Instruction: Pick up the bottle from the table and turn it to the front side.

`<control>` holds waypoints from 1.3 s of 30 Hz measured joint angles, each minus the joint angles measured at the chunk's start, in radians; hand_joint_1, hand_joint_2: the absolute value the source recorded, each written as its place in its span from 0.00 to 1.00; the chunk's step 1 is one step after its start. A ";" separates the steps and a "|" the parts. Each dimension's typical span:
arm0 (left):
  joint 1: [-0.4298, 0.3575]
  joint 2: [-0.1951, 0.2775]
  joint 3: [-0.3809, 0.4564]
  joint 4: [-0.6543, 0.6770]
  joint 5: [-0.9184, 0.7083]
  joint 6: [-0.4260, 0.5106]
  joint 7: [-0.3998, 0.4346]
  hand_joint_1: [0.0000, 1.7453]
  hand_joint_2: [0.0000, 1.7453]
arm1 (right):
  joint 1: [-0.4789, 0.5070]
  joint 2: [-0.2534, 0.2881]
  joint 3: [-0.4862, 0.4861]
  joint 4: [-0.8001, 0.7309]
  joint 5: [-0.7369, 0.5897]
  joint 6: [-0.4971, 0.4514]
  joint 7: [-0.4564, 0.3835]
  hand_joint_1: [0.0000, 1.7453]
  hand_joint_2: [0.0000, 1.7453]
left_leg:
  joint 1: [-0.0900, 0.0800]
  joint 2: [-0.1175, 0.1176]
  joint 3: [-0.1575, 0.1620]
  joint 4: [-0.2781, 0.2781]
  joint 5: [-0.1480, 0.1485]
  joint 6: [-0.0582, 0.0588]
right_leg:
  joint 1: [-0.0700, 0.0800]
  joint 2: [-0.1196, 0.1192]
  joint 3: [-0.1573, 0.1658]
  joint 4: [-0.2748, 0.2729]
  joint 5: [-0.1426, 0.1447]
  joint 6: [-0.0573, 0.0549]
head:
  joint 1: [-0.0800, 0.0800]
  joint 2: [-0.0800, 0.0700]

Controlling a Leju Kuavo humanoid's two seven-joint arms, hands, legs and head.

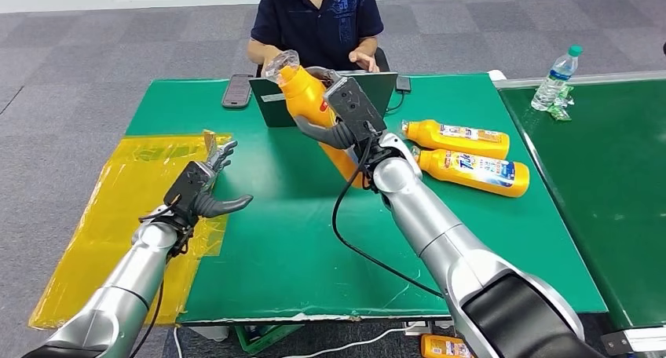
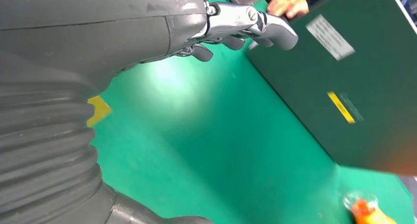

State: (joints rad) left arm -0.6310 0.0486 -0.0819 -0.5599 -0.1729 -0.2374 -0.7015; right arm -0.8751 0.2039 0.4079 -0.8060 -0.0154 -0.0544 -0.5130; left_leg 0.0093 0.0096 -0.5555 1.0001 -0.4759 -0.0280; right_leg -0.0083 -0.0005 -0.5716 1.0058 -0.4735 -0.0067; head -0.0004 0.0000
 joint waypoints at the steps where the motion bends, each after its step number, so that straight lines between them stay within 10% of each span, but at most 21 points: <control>1: 0.000 -0.006 -0.003 0.001 0.002 -0.002 0.000 0.00 1.00 | -0.001 0.004 -0.002 -0.004 -0.004 0.004 0.001 1.00 1.00 | 0.000 0.000 0.000 0.000 0.000 0.000 | 0.000 0.000 0.000 0.000 0.000 0.000 | 0.000 0.000; 19: -0.059 -0.166 -0.032 -0.007 0.101 -0.097 0.000 0.00 1.00 | -0.003 0.041 -0.044 -0.032 -0.034 0.056 -0.024 1.00 1.00 | 0.000 -0.001 0.000 0.001 0.000 0.000 | 0.000 0.000 0.000 0.000 0.000 0.000 | 0.000 0.000; 39: -0.100 -0.216 -0.033 -0.006 0.196 -0.208 0.000 0.00 1.00 | 0.016 0.044 -0.083 -0.038 -0.020 0.070 -0.031 1.00 1.00 | 0.000 -0.001 0.000 0.001 0.000 0.000 | 0.000 0.000 0.000 0.000 0.000 0.000 | 0.000 0.000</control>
State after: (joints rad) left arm -0.7310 -0.1673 -0.1152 -0.5659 0.0230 -0.4458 -0.7015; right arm -0.8595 0.2480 0.3250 -0.8442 -0.0349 0.0156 -0.5438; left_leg 0.0094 0.0089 -0.5558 1.0008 -0.4758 -0.0278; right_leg -0.0085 -0.0007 -0.5716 1.0058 -0.4732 -0.0069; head 0.0000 0.0001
